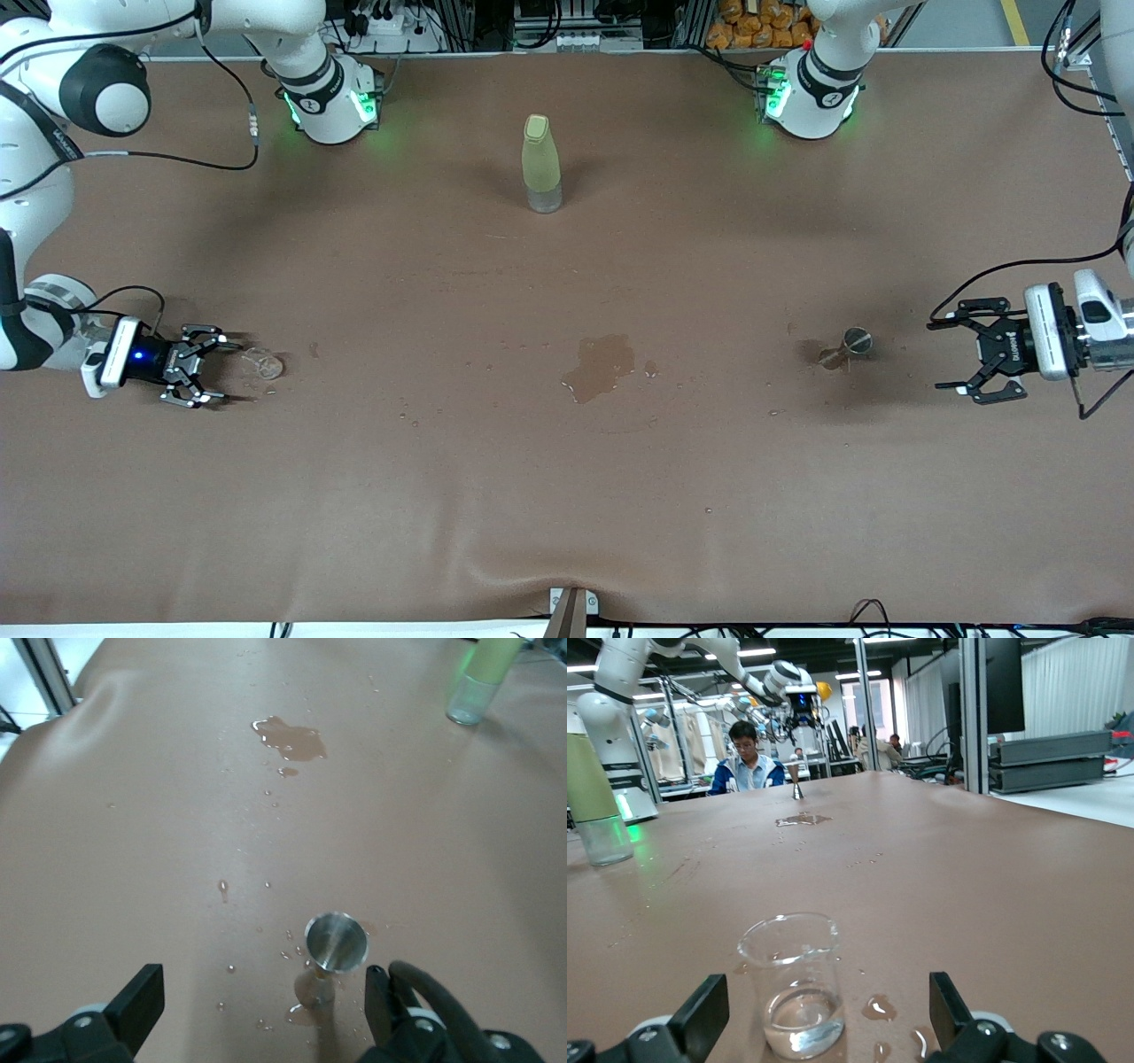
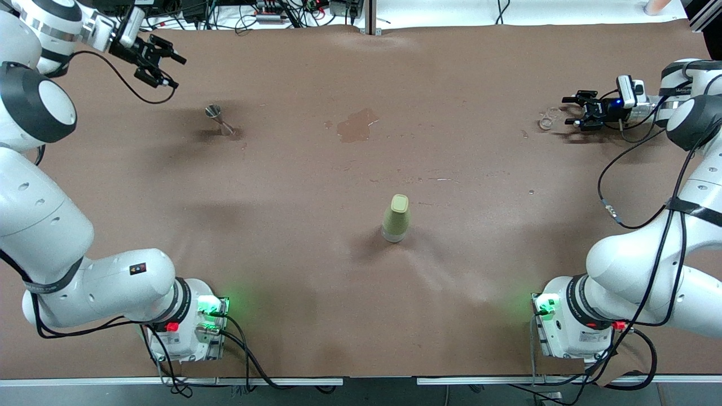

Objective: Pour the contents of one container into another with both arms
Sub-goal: 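Close the right gripper on the beaker while the left gripper reaches the jigger, then grasp the steel jigger with the left gripper while the right gripper holds the beaker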

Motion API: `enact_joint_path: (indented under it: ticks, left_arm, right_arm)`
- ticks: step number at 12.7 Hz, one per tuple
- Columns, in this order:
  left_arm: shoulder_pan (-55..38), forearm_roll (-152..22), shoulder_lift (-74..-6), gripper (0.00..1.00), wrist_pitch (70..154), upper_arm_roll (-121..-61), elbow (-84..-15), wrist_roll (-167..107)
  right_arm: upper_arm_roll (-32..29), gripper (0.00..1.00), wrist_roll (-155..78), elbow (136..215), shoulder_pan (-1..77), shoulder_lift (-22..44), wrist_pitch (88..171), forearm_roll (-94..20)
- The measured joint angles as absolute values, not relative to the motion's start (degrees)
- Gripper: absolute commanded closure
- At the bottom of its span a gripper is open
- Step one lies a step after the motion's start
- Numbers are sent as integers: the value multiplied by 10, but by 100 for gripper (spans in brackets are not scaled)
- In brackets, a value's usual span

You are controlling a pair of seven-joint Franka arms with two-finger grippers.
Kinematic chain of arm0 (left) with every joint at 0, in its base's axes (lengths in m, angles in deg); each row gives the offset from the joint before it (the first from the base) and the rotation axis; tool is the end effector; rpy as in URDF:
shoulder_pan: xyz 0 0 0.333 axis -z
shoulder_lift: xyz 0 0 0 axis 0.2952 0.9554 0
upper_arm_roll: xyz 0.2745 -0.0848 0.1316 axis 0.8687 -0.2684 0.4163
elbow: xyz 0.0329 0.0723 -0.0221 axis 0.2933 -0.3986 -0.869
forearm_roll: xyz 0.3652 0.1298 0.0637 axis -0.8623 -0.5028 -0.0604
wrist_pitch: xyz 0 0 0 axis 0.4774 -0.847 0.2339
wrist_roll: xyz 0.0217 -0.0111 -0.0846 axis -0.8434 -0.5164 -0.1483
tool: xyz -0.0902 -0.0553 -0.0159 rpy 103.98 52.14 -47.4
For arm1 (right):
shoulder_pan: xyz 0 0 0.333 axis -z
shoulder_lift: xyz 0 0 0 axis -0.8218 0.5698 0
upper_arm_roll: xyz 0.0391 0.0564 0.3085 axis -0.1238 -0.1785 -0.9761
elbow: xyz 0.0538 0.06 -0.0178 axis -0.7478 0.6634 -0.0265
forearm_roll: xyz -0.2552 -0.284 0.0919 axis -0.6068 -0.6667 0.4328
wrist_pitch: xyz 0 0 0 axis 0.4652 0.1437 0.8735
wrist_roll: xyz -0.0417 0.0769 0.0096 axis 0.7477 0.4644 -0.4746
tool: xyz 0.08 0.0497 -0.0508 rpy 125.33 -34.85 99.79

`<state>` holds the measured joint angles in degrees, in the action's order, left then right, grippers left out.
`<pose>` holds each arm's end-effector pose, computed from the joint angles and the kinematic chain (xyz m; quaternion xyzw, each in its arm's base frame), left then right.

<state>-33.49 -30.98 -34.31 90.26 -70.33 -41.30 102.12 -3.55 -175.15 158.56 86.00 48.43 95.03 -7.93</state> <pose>0.6330 0.1418 0.3090 0.6387 -0.6569 0.2532 0.3104 0.5731 -0.2504 0.0688 -0.5966 -0.4739 -0.4651 0.4507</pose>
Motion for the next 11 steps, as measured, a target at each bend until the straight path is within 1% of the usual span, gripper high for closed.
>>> enact_joint_path:
  ticks: [4,11]
  left_arm:
    - [-350,-274,-288,0,871,-703,-419,1112]
    - [-355,-236,-205,0,859,-705,-421,1152]
  right_arm:
    - [-48,0,-1762,1584,857,493,943,-78]
    - [-54,0,-1789,1590,846,500,939,-78]
